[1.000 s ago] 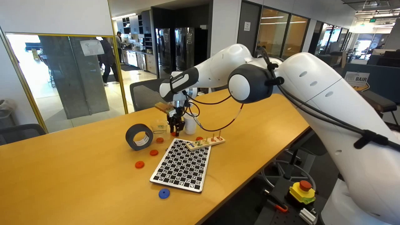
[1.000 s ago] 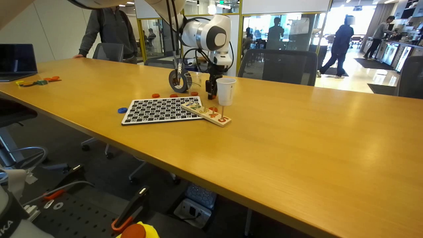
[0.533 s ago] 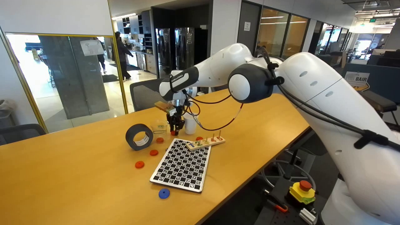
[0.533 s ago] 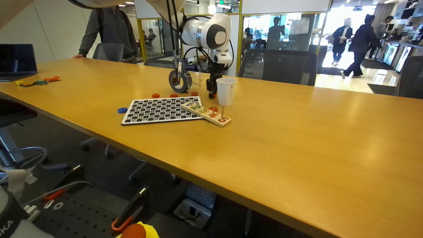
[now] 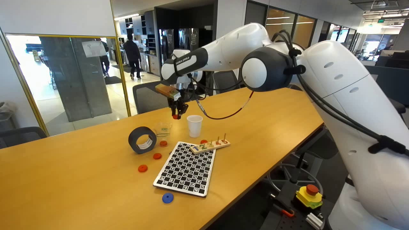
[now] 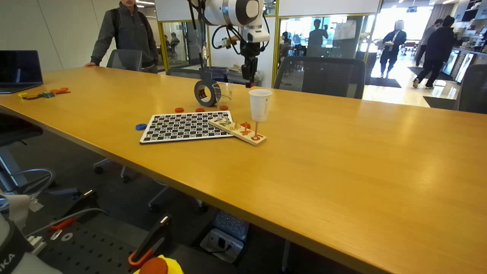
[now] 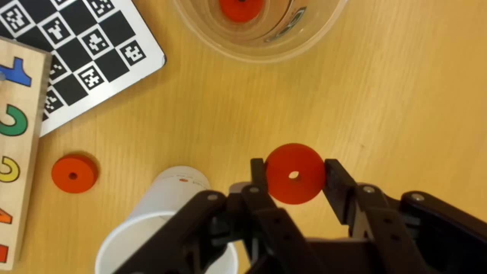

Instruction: Pick up the tokens from the table and put them in the plastic cup.

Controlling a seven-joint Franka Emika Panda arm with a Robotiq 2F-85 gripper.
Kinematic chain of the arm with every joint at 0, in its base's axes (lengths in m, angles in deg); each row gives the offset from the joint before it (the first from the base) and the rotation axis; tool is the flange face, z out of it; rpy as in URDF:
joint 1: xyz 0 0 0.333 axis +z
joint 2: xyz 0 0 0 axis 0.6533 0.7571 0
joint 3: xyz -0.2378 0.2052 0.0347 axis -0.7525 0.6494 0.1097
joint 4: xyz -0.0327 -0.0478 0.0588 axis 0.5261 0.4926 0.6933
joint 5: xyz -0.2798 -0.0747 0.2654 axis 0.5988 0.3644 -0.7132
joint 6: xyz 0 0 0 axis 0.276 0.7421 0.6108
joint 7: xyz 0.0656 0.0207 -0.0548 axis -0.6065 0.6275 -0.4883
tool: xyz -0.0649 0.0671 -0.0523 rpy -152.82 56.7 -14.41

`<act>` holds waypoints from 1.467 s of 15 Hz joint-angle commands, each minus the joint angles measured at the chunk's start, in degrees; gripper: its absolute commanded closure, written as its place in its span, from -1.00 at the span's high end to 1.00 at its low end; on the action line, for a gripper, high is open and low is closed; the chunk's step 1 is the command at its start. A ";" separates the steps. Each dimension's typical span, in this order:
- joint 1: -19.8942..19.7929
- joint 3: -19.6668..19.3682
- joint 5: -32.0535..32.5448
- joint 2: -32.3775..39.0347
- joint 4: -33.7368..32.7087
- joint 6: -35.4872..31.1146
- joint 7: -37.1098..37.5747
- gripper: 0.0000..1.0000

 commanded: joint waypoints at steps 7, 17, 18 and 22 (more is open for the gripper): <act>-2.29 8.69 -8.22 -6.51 5.95 1.07 -25.72 -0.58; -2.51 8.07 -13.03 -5.05 5.64 10.70 -38.44 -0.58; -2.29 7.79 -12.89 -4.96 5.47 10.32 -38.15 -0.58; -1.14 6.69 -11.70 -4.20 4.41 8.80 -36.31 -0.58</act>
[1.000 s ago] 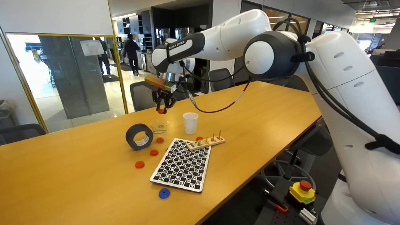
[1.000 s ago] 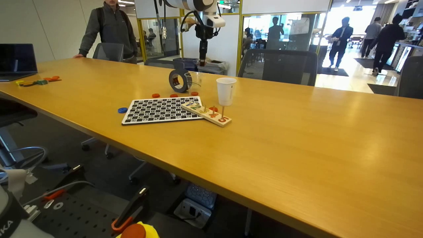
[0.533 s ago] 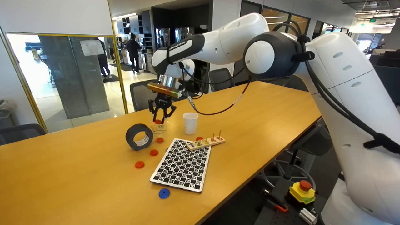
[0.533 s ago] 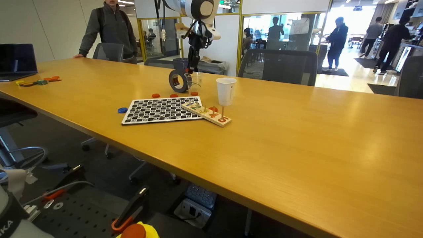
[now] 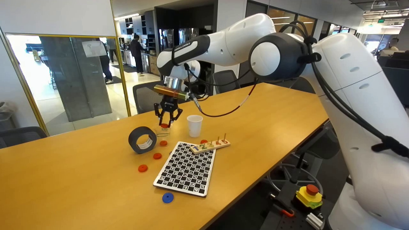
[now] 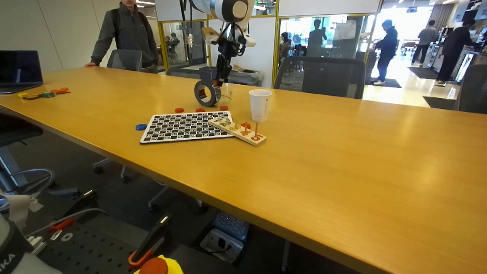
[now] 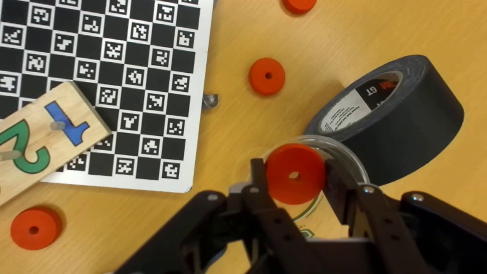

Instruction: Pick up the tokens from the table and put them in the plastic cup.

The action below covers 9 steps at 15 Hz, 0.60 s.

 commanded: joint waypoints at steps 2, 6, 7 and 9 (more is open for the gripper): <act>1.66 -1.76 0.26 0.71 -1.90 -1.21 0.76 -0.58; 2.32 -2.37 0.58 1.29 -2.42 -2.22 1.28 -0.58; 2.47 -2.53 0.69 1.45 -2.50 -2.69 1.58 -0.58; 2.86 -2.98 1.16 1.91 -2.94 -3.49 2.20 -0.58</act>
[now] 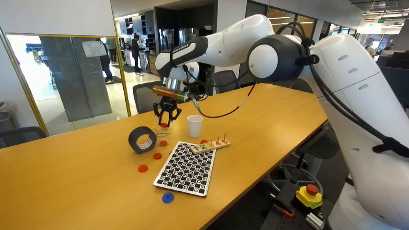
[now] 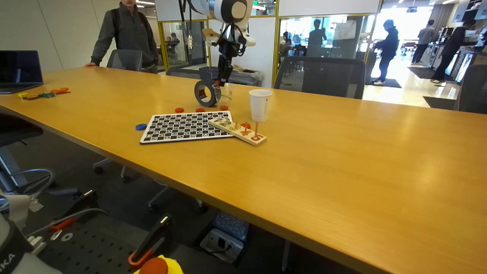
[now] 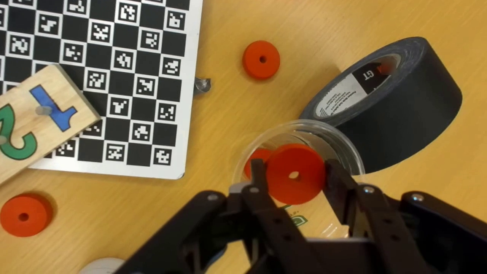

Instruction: Pick up the tokens from the table and put them in the plastic cup.

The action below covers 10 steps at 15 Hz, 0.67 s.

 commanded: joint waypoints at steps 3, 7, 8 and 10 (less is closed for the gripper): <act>1.63 -1.74 1.41 2.17 -3.48 -2.46 2.91 -0.58; 2.37 -2.71 3.43 2.20 -3.82 -2.94 4.52 0.37; 2.36 -2.69 4.06 1.56 -3.43 -2.48 4.06 0.49; 2.58 -2.60 5.30 -0.52 -1.76 -2.38 2.66 0.80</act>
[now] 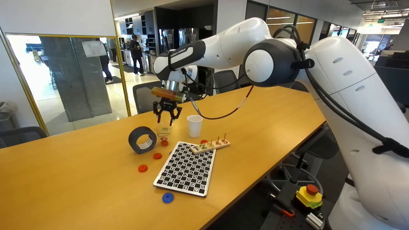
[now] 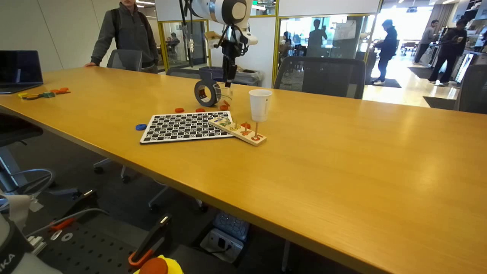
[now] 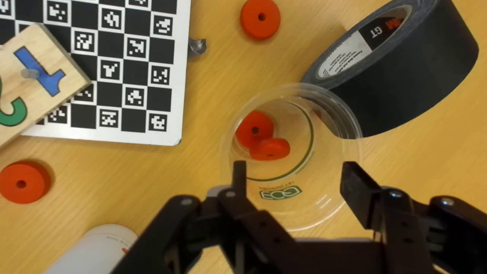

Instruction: Pick up the tokens from the table and put them in the plastic cup.

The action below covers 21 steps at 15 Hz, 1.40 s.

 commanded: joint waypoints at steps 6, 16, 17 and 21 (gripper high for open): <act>2.97 0.56 6.99 -12.01 9.41 3.25 -8.67 1.00; 5.87 3.61 12.99 -15.60 22.68 2.45 -31.39 1.00; 6.21 3.64 14.68 -15.08 23.32 1.58 -33.14 1.00; 7.26 3.86 21.21 -12.83 24.38 -2.75 -38.68 1.00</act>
